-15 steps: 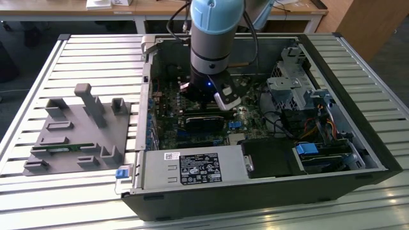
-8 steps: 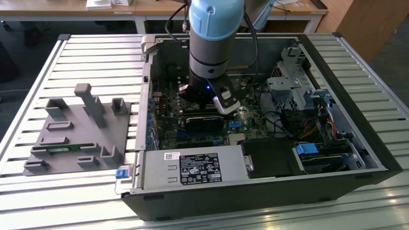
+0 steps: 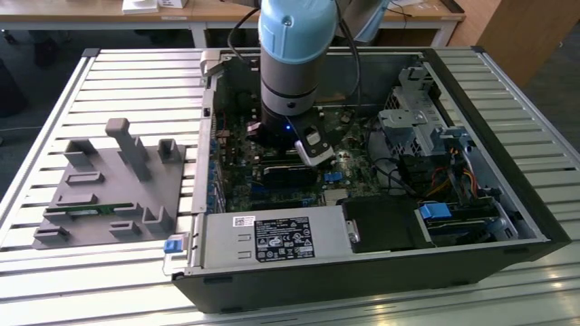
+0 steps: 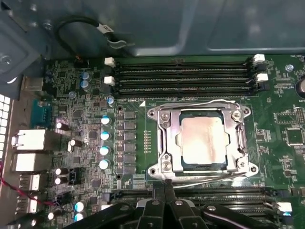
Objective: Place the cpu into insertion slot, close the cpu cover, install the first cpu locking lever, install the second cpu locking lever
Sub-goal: 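Install the second cpu locking lever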
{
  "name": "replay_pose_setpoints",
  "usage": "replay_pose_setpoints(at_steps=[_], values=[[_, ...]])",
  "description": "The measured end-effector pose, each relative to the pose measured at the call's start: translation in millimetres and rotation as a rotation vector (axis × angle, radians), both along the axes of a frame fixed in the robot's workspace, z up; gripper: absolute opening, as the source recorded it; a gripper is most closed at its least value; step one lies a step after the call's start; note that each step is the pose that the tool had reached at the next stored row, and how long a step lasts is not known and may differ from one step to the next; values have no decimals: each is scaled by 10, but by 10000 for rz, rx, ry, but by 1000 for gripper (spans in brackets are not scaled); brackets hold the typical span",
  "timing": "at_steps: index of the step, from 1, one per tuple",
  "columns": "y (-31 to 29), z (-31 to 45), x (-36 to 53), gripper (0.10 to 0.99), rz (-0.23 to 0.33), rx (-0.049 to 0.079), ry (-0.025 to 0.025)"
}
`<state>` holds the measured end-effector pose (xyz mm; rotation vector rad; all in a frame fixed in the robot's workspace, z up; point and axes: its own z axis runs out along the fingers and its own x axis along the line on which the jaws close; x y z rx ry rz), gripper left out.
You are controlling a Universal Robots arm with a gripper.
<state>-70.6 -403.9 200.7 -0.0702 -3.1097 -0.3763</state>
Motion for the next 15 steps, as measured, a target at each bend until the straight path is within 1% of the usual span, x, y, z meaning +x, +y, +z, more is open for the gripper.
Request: replay_pose_setpoints(at_steps=[10,15], values=[[0,-74,-16,106,0,567,0],[0,-104,-23,106,0,771,0]])
